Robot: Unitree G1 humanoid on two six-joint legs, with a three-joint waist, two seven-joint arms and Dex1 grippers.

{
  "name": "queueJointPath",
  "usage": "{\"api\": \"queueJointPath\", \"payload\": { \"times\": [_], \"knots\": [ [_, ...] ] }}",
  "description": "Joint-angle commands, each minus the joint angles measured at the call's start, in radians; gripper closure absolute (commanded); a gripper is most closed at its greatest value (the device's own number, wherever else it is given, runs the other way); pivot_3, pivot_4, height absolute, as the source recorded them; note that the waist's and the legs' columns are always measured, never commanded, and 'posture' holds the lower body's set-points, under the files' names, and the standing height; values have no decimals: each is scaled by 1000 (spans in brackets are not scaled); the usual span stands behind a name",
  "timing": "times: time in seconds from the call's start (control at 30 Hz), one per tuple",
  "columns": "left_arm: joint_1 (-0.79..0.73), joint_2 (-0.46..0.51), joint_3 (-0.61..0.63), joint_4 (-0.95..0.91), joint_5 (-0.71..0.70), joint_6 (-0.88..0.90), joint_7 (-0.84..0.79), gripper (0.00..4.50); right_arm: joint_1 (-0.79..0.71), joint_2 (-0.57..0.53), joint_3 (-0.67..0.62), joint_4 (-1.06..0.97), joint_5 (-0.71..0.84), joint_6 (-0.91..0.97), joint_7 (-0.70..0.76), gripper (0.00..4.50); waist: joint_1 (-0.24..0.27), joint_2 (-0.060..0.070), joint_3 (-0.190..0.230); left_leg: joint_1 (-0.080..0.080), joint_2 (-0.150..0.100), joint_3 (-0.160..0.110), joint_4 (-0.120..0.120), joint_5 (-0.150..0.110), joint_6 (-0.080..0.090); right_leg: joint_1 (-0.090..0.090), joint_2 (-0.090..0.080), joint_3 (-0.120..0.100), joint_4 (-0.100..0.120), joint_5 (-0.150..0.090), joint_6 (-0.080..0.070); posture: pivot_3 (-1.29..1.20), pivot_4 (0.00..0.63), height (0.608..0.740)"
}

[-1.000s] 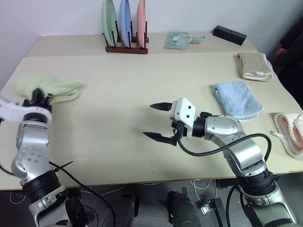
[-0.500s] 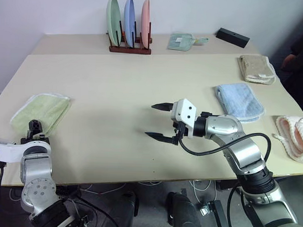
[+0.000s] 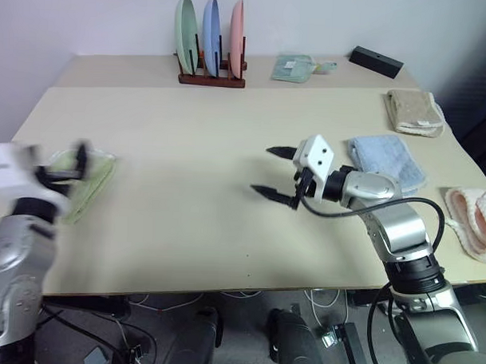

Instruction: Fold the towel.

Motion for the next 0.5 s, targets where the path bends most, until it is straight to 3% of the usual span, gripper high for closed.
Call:
{"api": "queueJointPath", "payload": {
  "times": [0.03,0.23,0.5],
  "knots": [
    [-40,22,-194,-10,152,-52,-146,24,8,-9,-85,46,-4,11,-73,0,-3,1,1,0,0,0,-1,0,0,-1,0,0,0,1,1,0,150,740],
    [-95,-65,-269,62,226,-94,-229,24,97,-40,-161,0,39,59,-75,0,-11,3,2,-1,3,0,-2,0,0,-3,2,0,1,2,2,0,150,740],
    [-133,-126,-259,136,269,-111,-297,24,199,-82,-182,-87,71,99,-62,0,-5,3,2,-1,3,0,0,0,0,-3,1,1,1,2,2,0,150,740]
  ]
}}
